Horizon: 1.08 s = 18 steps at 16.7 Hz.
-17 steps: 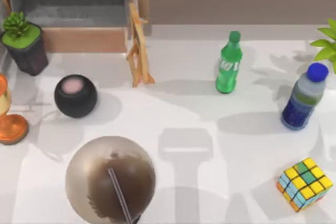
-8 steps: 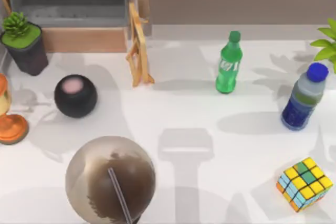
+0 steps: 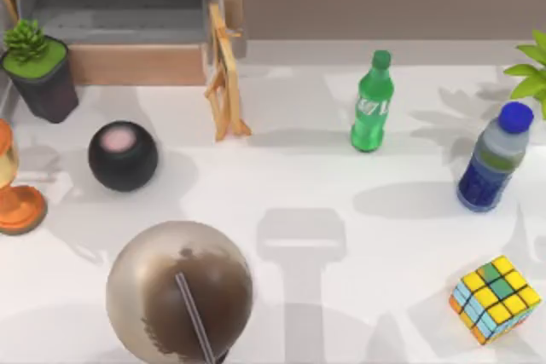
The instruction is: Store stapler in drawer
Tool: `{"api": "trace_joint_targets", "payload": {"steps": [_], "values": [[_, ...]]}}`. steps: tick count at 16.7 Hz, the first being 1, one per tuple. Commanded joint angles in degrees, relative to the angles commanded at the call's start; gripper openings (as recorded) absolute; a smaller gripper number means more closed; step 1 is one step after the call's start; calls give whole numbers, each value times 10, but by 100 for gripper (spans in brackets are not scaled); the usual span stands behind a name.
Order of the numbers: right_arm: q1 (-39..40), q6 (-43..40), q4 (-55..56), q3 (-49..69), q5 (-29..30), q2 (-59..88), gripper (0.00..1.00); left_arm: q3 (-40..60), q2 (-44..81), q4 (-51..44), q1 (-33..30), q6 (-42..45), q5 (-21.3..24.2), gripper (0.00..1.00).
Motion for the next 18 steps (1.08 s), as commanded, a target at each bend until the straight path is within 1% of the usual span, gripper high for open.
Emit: {"api": "trace_joint_targets", "payload": {"steps": [10,18], "values": [[0,0,0,0,0,0,100,-25,-1,23,3,0,1,0],[0,0,0,0,0,0,100,-25,-1,23,3,0,1,60]]}}
